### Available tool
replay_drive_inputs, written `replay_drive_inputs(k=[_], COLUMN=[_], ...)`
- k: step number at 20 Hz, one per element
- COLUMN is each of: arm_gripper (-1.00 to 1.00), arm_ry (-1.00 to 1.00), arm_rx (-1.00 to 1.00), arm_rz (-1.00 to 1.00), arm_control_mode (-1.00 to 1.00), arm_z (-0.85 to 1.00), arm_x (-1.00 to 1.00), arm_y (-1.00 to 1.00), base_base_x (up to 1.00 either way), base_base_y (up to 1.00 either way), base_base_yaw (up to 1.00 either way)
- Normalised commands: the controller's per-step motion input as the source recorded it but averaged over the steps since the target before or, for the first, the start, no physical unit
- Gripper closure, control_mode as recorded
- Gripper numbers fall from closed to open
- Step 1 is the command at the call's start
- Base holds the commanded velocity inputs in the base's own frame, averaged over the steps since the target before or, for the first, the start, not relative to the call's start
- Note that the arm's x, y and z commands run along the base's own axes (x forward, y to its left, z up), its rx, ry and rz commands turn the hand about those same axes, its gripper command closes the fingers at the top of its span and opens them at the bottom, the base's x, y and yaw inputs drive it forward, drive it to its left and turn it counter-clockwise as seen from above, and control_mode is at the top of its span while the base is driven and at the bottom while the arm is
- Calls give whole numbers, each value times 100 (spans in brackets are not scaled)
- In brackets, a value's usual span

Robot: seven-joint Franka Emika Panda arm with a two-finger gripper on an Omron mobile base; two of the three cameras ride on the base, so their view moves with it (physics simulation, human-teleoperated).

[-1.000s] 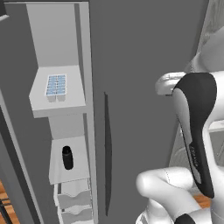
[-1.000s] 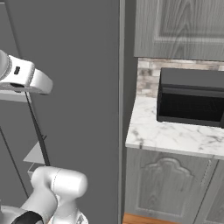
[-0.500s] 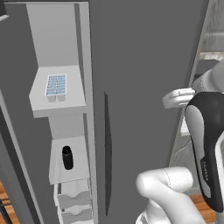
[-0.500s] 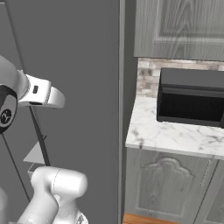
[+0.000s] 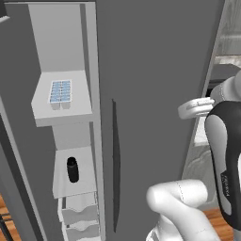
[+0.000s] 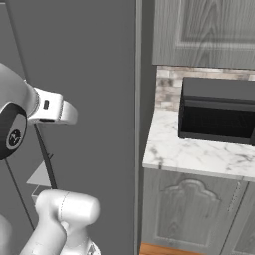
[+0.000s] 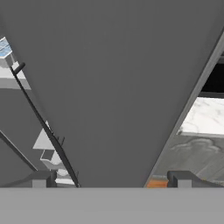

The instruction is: Open the freezer door, pick up the ice cube tray from the freezer, and place it on the dining counter.

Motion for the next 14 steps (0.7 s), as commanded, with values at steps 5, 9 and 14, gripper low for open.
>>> replay_drive_inputs(k=[5,9,14], arm_gripper=[-100,-100,-100], arm_ry=[0,0,0], arm_rx=[0,0,0], arm_rz=[0,0,0], arm_control_mode=[100,100,100], arm_z=[0,0,0], arm_x=[0,0,0], arm_y=[0,0,0], base_base_x=[-3,-4,0], base_base_y=[11,64,60], base_base_yaw=[0,0,-1])
